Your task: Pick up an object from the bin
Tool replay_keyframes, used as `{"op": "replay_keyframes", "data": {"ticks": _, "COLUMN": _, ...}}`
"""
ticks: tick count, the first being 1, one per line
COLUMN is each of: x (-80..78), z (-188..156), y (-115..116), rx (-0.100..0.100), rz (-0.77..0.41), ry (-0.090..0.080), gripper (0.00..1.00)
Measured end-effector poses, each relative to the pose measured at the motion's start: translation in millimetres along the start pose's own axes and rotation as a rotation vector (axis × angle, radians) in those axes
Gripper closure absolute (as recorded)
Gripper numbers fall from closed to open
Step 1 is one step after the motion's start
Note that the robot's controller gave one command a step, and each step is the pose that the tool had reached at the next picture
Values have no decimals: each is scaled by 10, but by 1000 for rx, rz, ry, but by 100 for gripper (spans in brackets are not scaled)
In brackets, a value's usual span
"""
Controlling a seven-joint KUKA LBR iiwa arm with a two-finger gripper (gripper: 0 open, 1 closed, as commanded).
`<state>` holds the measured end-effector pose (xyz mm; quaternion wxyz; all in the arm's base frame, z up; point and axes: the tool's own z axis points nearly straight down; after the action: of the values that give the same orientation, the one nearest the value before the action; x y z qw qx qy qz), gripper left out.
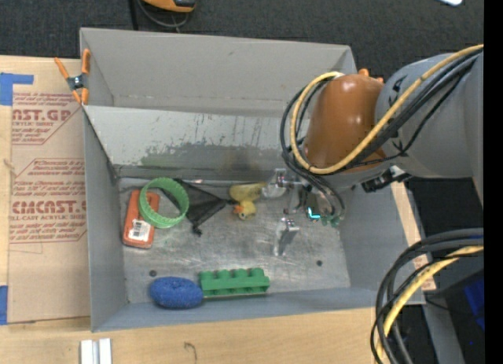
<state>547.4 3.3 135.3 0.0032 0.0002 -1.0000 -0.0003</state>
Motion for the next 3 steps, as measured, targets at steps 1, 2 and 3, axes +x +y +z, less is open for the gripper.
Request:
{"op": "replay_keyframes", "data": {"ticks": 1, "x": -20, "z": -38, "y": 0, "rx": 0, "rz": 0, "ry": -7, "gripper": 0}}
{"op": "replay_keyframes", "data": {"ticks": 2, "x": -19, "z": 150, "y": 387, "rx": 2, "rz": 22, "ry": -9, "gripper": 0}}
{"op": "replay_keyframes", "data": {"ticks": 3, "x": -361, "z": 361, "y": 774, "rx": -21, "rz": -26, "ry": -15, "gripper": 0}}
